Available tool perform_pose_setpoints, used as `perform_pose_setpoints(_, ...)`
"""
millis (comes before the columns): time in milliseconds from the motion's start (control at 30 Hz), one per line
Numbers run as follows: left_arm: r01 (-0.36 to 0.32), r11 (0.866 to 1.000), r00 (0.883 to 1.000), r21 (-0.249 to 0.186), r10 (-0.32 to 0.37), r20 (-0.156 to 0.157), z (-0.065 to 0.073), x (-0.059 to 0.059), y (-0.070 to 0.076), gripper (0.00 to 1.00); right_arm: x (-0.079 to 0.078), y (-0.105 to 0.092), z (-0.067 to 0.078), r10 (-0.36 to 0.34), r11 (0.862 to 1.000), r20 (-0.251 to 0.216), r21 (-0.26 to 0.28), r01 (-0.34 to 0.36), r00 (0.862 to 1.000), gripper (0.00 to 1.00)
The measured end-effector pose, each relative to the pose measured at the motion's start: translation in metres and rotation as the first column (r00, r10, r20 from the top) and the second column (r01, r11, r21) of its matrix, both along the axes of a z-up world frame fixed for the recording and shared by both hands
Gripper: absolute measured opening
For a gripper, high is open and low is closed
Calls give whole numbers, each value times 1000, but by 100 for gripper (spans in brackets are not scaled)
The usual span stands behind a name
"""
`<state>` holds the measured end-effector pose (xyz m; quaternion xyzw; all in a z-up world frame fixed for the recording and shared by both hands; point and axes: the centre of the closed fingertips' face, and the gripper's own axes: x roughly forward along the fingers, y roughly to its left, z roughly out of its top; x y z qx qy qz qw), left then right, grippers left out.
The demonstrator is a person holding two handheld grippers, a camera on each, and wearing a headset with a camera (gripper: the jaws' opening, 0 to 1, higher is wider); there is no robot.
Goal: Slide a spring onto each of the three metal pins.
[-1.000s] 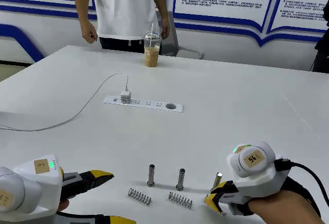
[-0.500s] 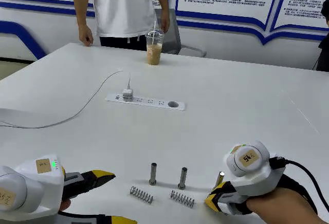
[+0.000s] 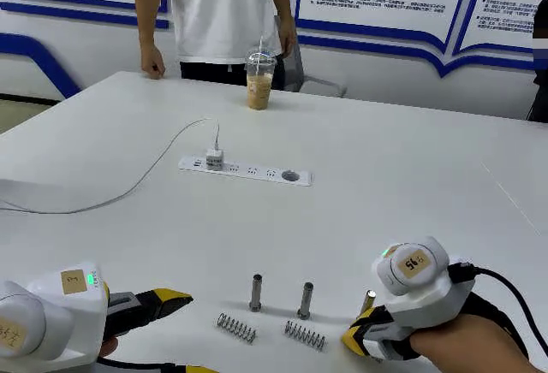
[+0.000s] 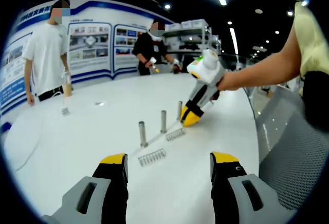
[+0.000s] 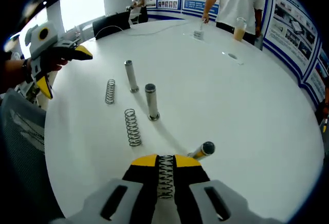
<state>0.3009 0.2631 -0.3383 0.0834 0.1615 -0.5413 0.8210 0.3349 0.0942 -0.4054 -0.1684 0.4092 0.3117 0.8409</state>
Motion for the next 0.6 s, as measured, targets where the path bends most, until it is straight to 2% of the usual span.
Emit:
perform_pose_setpoints(233, 3, 1000, 1000, 1, -3, 2, 1, -1, 0, 66, -3, 2, 1, -3, 1000, 3, 7, 3, 1000, 12)
perform_pose_setpoints(600, 8, 1000, 1000, 1, -8, 11, 4, -2, -1, 65, -6, 3, 18, -3, 1000, 43, 24, 2, 999, 12)
